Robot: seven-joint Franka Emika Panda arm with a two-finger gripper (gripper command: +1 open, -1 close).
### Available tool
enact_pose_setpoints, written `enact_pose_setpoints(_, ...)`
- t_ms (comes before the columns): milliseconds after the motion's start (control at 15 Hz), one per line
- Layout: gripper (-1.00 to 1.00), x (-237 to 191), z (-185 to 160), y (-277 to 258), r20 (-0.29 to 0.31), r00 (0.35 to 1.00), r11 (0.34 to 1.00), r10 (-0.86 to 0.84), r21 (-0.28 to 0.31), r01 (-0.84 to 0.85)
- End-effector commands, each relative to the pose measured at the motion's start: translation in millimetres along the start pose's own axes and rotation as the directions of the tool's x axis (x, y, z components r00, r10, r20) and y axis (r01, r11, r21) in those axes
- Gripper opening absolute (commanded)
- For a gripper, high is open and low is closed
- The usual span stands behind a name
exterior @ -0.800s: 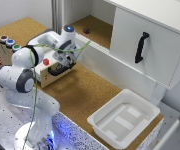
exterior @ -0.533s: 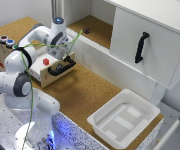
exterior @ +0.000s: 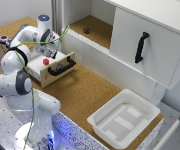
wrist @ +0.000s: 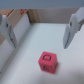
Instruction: Pick up the pink block
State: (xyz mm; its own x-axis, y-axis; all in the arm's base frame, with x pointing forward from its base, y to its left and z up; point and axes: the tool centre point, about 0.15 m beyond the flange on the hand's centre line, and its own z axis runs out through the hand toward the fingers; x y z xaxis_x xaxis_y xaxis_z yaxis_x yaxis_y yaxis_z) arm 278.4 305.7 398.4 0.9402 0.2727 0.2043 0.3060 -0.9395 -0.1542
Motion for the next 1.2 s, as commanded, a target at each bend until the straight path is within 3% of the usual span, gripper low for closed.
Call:
enact_pose_setpoints(0, 1.00, 27, 44, -27, 0.132, 0.983, 0.983, 0.127, -0.149, -0.107)
enact_pose_setpoints(467, 1.00, 28, 68, -1, 0.144, 0.960, 0.965, 0.241, -0.140, -0.222)
enact_pose_setpoints(867, 1.00, 24, 78, 16, 0.169, 0.955, 0.965, 0.243, -0.146, -0.219)
enact_pose_setpoints(933, -1.00, 22, 81, 18, 0.176, 0.953, 0.964, 0.245, -0.148, -0.221)
enact_pose_setpoints(1133, -1.00, 14, 79, 25, 0.190, 0.949, 0.964, 0.252, -0.138, -0.228)
